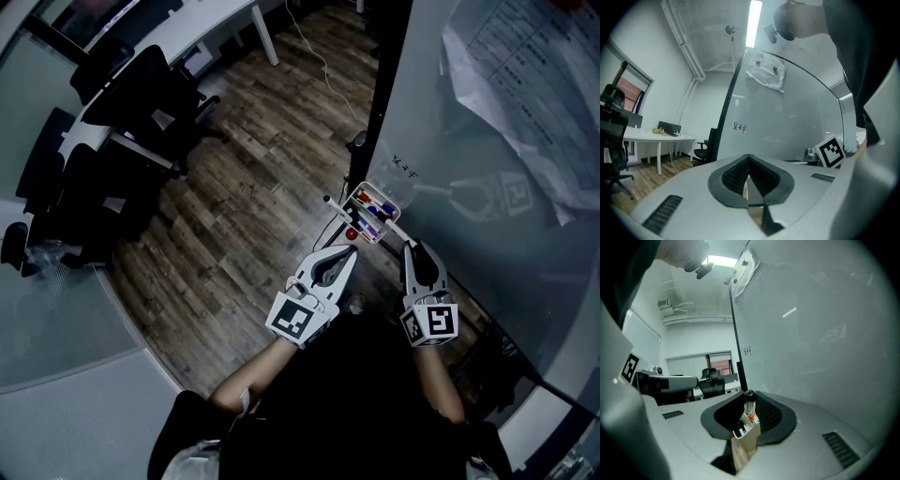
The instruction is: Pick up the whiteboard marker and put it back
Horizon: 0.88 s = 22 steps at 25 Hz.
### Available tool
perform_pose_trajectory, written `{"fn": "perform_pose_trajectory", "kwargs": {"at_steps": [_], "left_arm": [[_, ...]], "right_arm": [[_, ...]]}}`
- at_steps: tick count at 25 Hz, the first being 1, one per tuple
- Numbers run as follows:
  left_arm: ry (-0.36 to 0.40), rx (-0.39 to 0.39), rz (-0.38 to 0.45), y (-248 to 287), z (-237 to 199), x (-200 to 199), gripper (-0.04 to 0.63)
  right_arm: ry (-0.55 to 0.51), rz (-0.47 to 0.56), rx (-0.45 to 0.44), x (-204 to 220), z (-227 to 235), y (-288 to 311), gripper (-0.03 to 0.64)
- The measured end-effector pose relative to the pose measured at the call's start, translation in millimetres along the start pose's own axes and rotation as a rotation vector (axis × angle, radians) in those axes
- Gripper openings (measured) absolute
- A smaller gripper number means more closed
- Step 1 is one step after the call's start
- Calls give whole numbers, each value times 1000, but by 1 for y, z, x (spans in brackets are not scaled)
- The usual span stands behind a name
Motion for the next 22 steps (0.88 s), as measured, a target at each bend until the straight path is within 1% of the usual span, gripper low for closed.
{"fn": "perform_pose_trajectory", "kwargs": {"at_steps": [5, 11, 15, 22], "left_arm": [[17, -6, -4, -5, 8, 5, 8], [19, -11, 6, -10, 18, 3, 8], [19, -21, -6, -14, 25, -2, 8], [5, -26, 11, -21, 40, -5, 8]], "right_arm": [[2, 17, 10, -4, -1, -13, 83], [4, 30, 15, -5, -2, -30, 83], [-3, 42, 2, -6, -5, -41, 83], [-2, 44, -19, -7, -11, -59, 83]]}}
Point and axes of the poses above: the fingertips, and each gripper's own axes: y forward along the fingers, z to its right, x out of its underside, the point moved 7 cm from there along -y, backward along the fingers, and after that the axes turned 13 degrees about y, right-handed, at the moved point
